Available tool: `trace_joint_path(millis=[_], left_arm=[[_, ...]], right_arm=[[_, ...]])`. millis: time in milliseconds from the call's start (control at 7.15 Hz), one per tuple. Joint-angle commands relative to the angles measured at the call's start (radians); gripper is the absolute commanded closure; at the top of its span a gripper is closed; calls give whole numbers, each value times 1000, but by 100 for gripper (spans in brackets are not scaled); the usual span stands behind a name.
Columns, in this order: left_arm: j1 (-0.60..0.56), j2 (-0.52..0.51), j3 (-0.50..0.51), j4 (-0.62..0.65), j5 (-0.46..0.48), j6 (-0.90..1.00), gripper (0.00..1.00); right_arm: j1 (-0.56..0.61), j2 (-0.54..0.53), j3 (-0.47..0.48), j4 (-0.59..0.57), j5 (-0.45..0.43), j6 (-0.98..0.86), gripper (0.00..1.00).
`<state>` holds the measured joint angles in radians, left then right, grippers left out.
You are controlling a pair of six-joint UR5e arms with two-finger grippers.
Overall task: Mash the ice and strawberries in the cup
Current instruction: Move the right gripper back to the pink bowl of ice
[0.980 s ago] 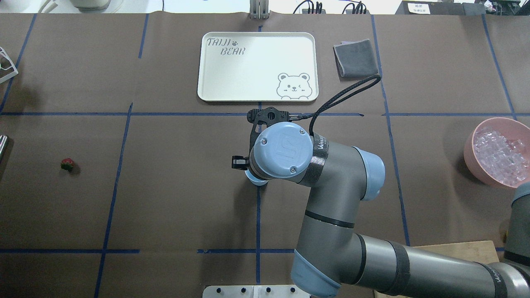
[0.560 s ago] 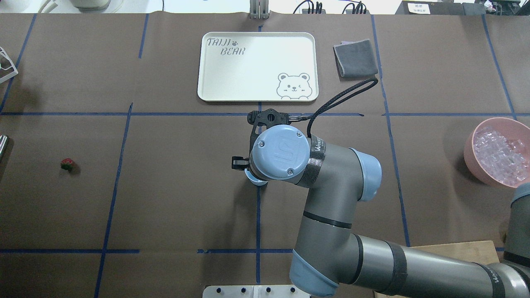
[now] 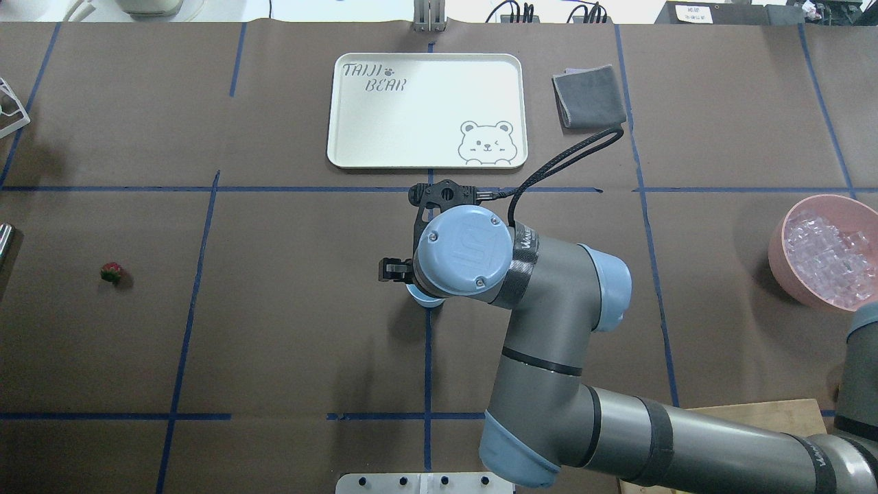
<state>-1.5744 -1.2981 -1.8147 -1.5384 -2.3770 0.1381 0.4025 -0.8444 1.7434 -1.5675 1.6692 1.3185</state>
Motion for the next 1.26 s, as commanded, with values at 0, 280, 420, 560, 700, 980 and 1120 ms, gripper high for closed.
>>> trace_joint_path(millis=[0, 280, 420, 560, 700, 980, 1120], left_arm=[[1, 0, 0, 0, -1, 0, 0], [2, 0, 2, 1, -1, 0, 0], [2, 0, 2, 0, -1, 0, 0], [2, 2, 3, 0, -1, 0, 0], [2, 2, 3, 0, -1, 0, 0], [4, 3, 2, 0, -2, 0, 0], [4, 3, 2, 0, -2, 2, 0]], right_arm=[[138, -60, 16, -5, 219, -161, 1], [260, -222, 133, -3, 300, -398, 1], [327, -331, 193, 4, 354, -558, 1], [420, -445, 241, 10, 453, -647, 1], [515, -546, 269, 12, 509, -818, 1], [634, -680, 262, 43, 549, -1061, 1], [675, -720, 262, 43, 581, -1128, 1]])
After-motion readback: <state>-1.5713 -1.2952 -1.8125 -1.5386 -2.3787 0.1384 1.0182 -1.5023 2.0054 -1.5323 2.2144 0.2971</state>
